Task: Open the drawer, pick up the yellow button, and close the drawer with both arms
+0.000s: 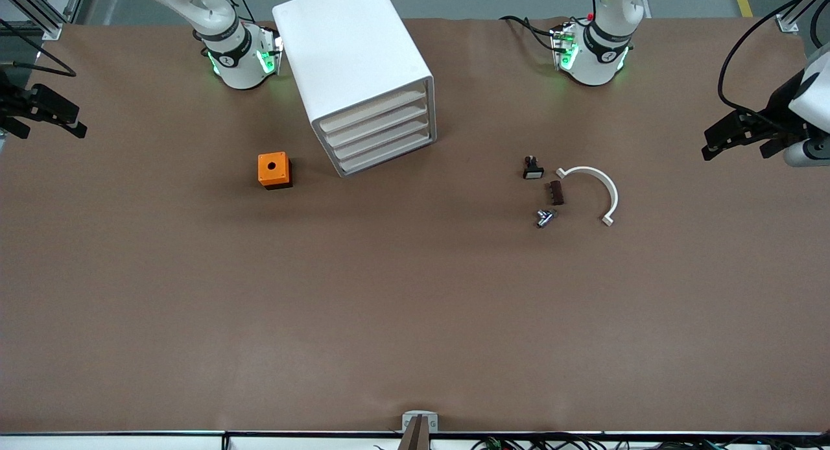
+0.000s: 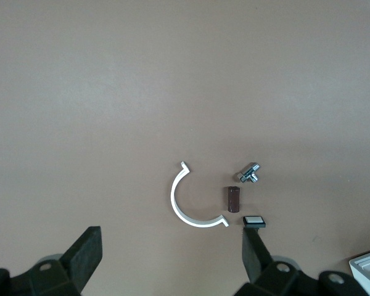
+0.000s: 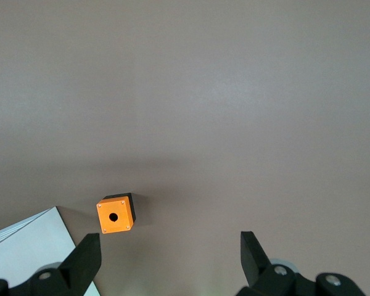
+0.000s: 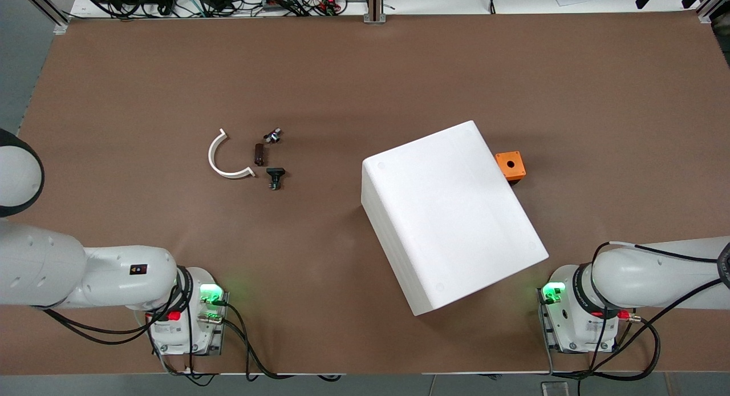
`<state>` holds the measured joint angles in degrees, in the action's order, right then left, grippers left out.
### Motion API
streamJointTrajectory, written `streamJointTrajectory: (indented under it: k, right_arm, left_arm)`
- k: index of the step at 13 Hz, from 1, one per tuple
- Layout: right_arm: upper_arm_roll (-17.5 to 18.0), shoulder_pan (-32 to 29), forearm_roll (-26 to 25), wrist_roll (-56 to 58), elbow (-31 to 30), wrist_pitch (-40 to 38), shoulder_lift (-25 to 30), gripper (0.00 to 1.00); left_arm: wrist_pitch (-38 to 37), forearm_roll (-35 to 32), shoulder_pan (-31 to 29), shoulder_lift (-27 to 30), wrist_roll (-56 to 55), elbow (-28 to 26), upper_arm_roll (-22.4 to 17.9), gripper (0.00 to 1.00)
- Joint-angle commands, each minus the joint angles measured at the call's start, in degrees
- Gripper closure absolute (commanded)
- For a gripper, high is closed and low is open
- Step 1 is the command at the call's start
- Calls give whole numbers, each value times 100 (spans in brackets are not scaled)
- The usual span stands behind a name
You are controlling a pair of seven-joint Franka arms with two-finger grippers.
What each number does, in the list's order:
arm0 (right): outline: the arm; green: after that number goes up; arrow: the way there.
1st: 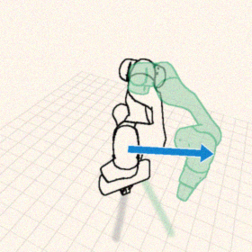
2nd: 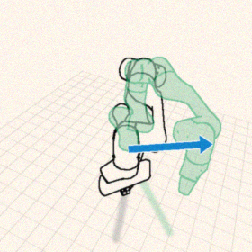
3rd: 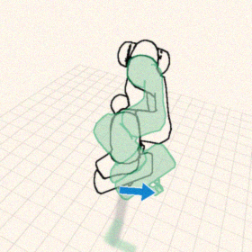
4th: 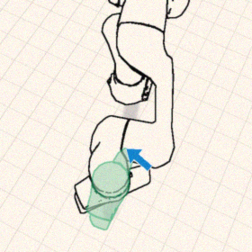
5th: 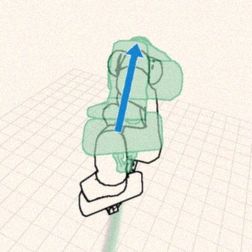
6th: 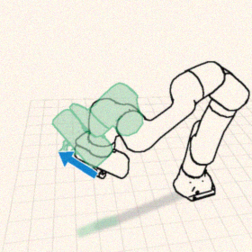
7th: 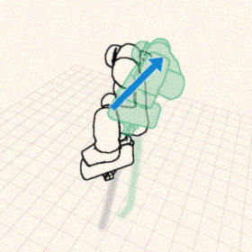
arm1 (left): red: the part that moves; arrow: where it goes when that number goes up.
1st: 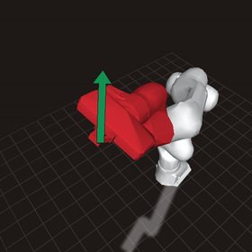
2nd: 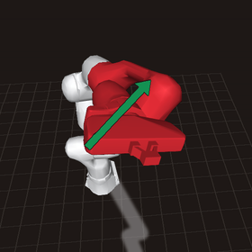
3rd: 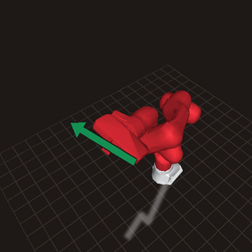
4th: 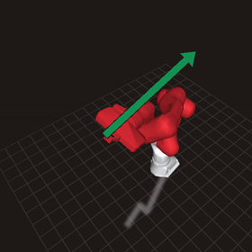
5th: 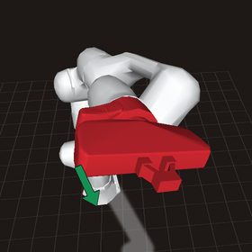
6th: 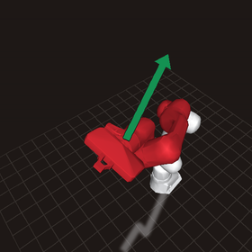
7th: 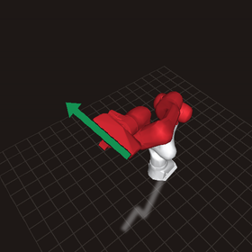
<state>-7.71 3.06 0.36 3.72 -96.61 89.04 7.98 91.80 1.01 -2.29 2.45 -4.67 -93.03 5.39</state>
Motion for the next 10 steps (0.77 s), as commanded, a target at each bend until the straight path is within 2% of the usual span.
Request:
streamJointTrajectory:
  k: [1, 5, 8, 10]
  right_arm:
    - [-11, 19, 35, -12, -122, 35, 142, 0]
    - [-11, 28, 26, -12, -113, 44, 133, 0]
    - [-11, 37, 26, -12, -104, -9, 133, 0]
    - [-11, 2, 26, -12, -104, -18, 133, 0]
  left_arm:
    - [-118, -31, -26, -51, 9, 110, 32, 0]
    - [-118, -31, -53, -78, 71, 145, 6, 0]
    - [-118, 144, -455, -139, 89, 136, 6, 0]
    - [-118, 119, -475, -314, 36, 136, -3, 0]
